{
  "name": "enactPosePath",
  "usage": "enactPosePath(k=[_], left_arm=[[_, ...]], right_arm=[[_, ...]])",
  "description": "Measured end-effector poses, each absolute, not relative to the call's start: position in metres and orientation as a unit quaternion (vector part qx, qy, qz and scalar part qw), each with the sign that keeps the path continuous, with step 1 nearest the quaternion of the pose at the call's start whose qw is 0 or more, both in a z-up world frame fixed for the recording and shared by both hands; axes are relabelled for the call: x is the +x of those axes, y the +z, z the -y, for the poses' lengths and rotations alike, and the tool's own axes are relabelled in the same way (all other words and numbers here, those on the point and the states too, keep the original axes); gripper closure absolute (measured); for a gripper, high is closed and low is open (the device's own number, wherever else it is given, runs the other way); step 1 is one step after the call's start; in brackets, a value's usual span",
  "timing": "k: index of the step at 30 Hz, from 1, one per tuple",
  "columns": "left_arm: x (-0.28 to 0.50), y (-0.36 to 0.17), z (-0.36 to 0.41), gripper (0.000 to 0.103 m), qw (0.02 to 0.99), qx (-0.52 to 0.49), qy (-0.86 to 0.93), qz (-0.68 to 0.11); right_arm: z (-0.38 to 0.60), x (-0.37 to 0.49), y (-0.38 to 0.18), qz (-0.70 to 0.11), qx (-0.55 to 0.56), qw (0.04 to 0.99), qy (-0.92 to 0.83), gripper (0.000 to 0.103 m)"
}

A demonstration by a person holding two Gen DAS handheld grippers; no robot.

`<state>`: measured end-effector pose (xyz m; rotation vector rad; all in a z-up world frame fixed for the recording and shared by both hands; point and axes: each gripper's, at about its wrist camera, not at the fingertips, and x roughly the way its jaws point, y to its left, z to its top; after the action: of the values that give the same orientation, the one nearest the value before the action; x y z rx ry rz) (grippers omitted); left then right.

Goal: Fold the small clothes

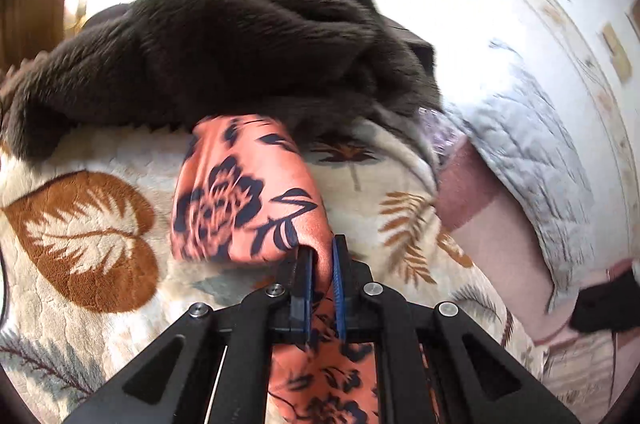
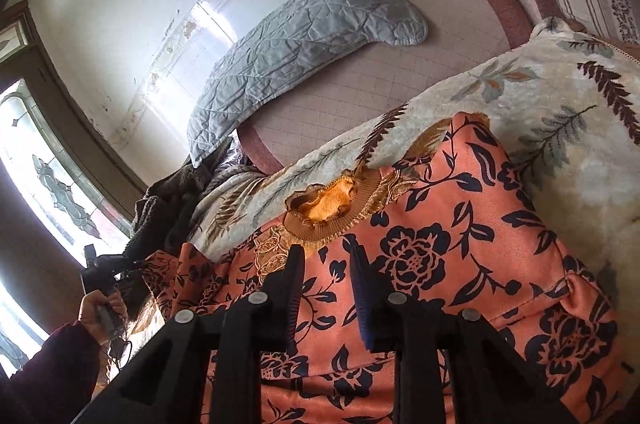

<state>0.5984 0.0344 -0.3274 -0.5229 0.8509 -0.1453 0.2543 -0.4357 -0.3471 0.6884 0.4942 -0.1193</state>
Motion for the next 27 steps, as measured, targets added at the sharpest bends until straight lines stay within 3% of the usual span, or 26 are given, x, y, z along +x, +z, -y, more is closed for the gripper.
enactPosePath(k=[5,9,18,23,25,27], left_arm=[[0.543,-0.265,0.064,0.095,0.889,-0.135,-0.183,-0.397],[0.473,-0.251,0.137,0.095,0.876,-0.081,-0.268,-0.394],[0.373,-0.292,0.289,0.095,0.823,0.004,-0.362,-0.438],[0.345,-0.321,0.331,0.094,0.818,0.063,-0.337,-0.461],[0.341,-0.331,0.334,0.089,0.814,0.083,-0.327,-0.474],[0.338,-0.336,0.334,0.067,0.802,0.103,-0.323,-0.492]], right_arm=[[0.442,0.242,-0.335,-0.213,0.344,0.912,-0.064,0.078],[0.453,0.232,-0.327,-0.192,0.356,0.911,-0.078,0.078],[0.485,0.194,-0.307,-0.134,0.375,0.908,-0.13,0.078],[0.516,0.163,-0.3,-0.102,0.417,0.89,-0.153,0.078],[0.525,0.155,-0.298,-0.093,0.428,0.886,-0.153,0.077],[0.53,0.15,-0.296,-0.086,0.441,0.881,-0.148,0.075]])
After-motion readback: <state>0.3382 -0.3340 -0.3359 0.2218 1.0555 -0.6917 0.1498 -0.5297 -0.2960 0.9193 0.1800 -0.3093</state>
